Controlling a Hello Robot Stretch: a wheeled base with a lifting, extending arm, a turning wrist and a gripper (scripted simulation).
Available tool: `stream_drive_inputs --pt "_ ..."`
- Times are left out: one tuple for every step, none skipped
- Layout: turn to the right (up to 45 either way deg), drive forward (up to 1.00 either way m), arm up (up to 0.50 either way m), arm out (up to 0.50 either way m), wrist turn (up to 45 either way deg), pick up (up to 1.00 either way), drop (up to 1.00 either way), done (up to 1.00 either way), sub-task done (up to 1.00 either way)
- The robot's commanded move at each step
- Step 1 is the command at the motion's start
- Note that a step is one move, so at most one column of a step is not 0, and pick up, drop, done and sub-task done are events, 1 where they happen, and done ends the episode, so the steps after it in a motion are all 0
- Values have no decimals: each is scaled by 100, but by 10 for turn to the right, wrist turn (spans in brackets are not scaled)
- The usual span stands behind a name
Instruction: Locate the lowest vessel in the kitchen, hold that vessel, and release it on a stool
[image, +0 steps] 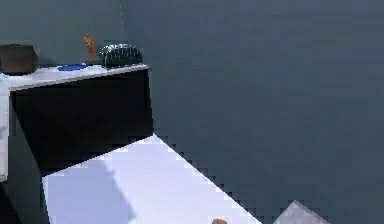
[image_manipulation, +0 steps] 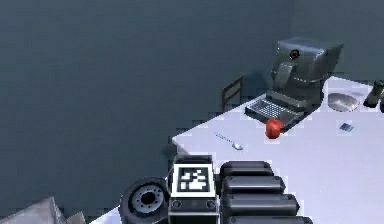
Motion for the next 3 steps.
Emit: stream_drive_inputs --pt "450 0 0 0 0 0 0 0 0" --pt "360 0 0 0 0 0 0 0 0" --pt "0 25 0 0 0 0 0 0 0"
